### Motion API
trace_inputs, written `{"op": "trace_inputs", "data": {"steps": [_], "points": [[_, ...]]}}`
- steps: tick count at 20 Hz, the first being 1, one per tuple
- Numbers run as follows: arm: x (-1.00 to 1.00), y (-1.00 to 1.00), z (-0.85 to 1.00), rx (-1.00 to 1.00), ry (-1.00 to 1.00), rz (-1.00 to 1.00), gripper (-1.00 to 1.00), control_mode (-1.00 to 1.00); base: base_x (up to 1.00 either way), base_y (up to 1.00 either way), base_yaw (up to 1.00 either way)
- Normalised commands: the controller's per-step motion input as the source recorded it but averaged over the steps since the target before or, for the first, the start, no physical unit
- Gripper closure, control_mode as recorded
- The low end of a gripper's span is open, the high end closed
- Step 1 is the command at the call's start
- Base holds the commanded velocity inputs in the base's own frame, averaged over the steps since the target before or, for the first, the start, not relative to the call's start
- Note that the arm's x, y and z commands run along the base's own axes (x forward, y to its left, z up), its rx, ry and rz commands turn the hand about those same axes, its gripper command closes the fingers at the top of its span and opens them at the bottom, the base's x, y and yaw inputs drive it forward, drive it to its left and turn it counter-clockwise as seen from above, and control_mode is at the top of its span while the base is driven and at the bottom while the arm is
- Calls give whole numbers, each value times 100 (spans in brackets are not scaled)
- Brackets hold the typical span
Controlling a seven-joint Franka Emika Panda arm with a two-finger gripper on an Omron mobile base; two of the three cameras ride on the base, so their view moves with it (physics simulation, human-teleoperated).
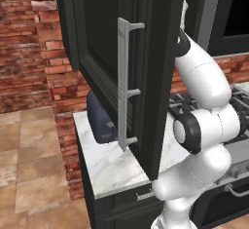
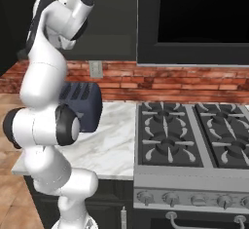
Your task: There is a bowl on the dining counter. Grab a lemon wedge from the fridge and place it in the bowl. Then get the liquor bottle and glass cup from the cabinet and place them next to the bowl.
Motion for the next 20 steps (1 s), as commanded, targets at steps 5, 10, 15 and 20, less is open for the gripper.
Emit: {"op": "trace_inputs", "data": {"steps": [5, 10, 15, 20], "points": [[-97, -76, 0, 1, -16, 0, 100, -100, 0, 0, 0], [-100, -72, 6, 0, -10, 0, 100, -100, 0, 0, 0], [-100, -49, 22, 0, -5, 0, 100, -100, 0, 0, 0], [-92, -38, 5, 0, -5, 0, 100, -100, 0, 0, 0]]}}
